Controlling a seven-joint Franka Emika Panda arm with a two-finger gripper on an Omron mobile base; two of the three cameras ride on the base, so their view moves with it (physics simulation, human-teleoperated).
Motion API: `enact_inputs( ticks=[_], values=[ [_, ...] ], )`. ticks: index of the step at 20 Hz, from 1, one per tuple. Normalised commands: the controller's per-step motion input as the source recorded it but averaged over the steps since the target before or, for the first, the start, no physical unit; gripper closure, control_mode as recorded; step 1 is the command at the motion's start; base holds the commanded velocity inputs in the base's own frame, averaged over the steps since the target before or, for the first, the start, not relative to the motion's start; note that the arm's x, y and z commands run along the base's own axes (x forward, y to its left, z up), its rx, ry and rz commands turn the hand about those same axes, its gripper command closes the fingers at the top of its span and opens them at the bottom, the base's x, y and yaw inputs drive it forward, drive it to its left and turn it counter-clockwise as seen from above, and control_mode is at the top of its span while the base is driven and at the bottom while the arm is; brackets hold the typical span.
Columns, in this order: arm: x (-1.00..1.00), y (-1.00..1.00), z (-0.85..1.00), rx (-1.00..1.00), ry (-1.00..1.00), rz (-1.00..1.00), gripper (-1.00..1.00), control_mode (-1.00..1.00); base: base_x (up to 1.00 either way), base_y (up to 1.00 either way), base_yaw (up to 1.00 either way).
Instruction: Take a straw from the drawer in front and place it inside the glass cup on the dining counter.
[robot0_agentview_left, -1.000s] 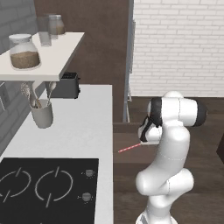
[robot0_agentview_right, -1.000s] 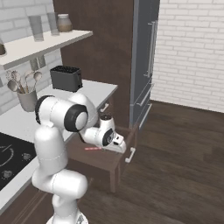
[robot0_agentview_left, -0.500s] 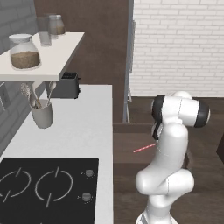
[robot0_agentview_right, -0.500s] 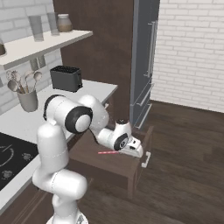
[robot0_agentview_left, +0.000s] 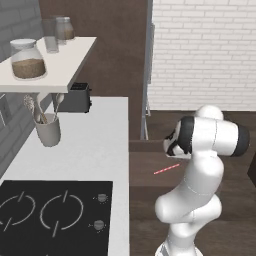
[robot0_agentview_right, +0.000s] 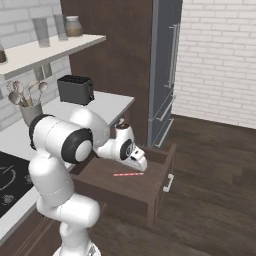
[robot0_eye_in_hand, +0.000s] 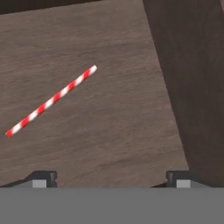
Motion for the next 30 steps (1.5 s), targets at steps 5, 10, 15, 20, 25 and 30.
enact_inputs(
  ticks=[5, 10, 15, 20, 25, 30],
  values=[
    [0.41, 0.33, -0.05, 0.01, 0.08, -0.27, -1.00, -1.00, 0.00, 0.00, 0.00],
    [0.45, 0.00, -0.30, 0.05, 0.12, -0.26, -1.00, -1.00, 0.00, 0.00, 0.00],
    [0.34, -0.18, -0.30, 0.09, 0.13, -0.19, -1.00, -1.00, 0.00, 0.00, 0.00],
    [0.10, -0.21, -0.33, 0.05, 0.02, -0.15, -1.00, -1.00, 0.00, 0.00, 0.00],
    [0.00, -0.07, -0.31, 0.00, -0.14, -0.10, -1.00, -1.00, 0.00, 0.00, 0.00],
    [0.00, 0.00, -0.23, 0.00, -0.17, -0.08, -1.00, -1.00, 0.00, 0.00, 0.00]
  ],
)
